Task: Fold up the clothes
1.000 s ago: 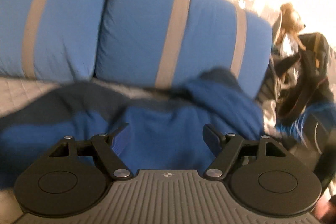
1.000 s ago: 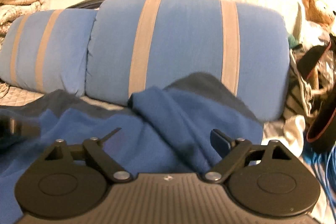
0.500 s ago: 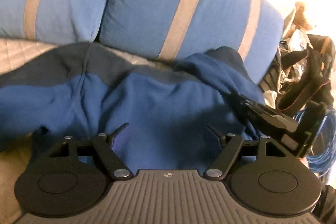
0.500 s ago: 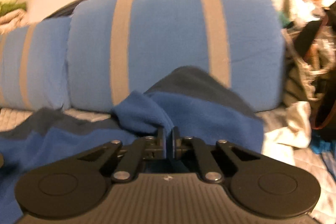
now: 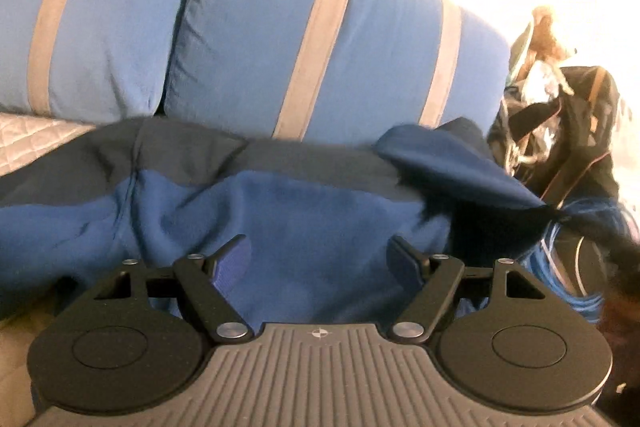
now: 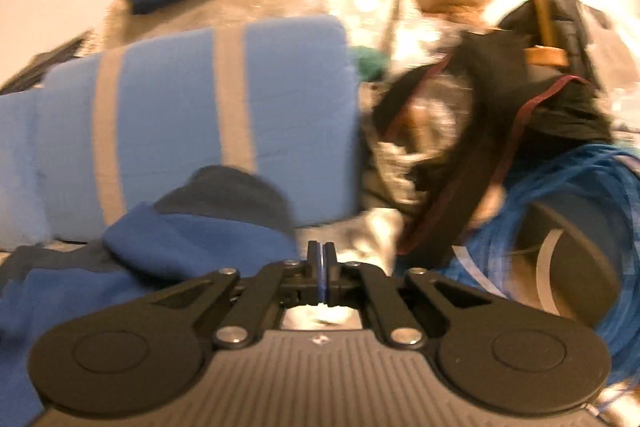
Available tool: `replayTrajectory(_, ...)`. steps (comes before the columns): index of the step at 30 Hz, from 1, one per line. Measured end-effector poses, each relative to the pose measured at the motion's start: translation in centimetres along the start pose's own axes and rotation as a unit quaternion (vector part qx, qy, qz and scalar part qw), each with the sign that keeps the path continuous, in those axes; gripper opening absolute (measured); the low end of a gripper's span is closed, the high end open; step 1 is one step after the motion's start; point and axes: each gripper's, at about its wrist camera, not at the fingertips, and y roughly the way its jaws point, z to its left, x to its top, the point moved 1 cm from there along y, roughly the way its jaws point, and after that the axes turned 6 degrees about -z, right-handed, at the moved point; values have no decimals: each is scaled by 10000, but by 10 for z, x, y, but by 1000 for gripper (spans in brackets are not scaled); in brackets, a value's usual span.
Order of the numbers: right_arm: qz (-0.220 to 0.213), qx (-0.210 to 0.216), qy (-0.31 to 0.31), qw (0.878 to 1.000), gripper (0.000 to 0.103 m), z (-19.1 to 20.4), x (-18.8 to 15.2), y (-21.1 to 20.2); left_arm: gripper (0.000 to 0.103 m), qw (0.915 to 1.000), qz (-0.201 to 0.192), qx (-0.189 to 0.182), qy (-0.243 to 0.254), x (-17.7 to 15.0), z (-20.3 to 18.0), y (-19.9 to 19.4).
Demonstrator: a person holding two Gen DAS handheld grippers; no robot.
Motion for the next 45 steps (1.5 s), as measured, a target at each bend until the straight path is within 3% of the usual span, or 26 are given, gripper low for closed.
replayTrajectory(2, 99, 5, -268, 9996, 1, -3, -1, -1, 75, 10000, 71, -16, -63, -3, 4, 1)
replayTrajectory(5, 176, 379, -605, 9973, 15, 6, -3, -1, 74, 9997, 147, 18, -167, -4, 10, 2)
replayTrajectory(6, 155, 532, -705, 9960, 36, 16, -2, 3, 74, 9997, 165, 11, -206, -4, 11, 1)
replayTrajectory(7, 133, 684, -803, 9943, 47, 25, -1, 6, 74, 9995, 183, -6, -243, -3, 12, 2)
replayTrajectory(10, 46, 1219, -1025, 9872, 69, 58, 5, 20, 74, 9993, 218, -39, -311, -2, 13, 4)
replayTrajectory(13, 76, 1694, -1164, 9786, 76, 98, 13, 46, 74, 9994, 221, -3, -259, -1, 14, 6)
replayTrajectory(16, 384, 2068, -971, 9728, 78, 135, 20, 81, 75, 9992, 271, 59, -280, -4, 14, 9)
replayTrajectory(20, 802, 2115, -304, 9736, 77, 166, 24, 131, 74, 9987, 333, 83, -372, -3, 18, 14)
replayTrajectory(23, 1030, 1993, -317, 9740, 68, 183, 19, 157, 74, 9983, 379, 39, -431, -1, 19, 17)
replayTrajectory(24, 1036, 1976, -444, 9738, 44, 189, 17, 159, 74, 9981, 397, 9, -463, 0, 20, 17)
replayTrajectory(25, 1035, 1968, -554, 9734, 7, 193, 16, 160, 74, 9979, 416, -22, -486, 1, 20, 17)
replayTrajectory(27, 967, 1990, -677, 9729, 6, 195, 18, 152, 74, 9977, 442, -81, -512, 2, 20, 16)
replayTrajectory(35, -140, 1850, -685, 9803, 5, 160, 74, 78, 74, 9973, 456, -69, -577, 0, 22, 17)
replayTrajectory(40, -633, 1543, -356, 9853, 5, 111, 102, 33, 74, 9977, 385, -121, -552, 0, 23, 16)
replayTrajectory(45, -788, 1105, 81, 9907, 5, 47, 110, -6, 74, 9975, 406, -166, -561, -1, 24, 13)
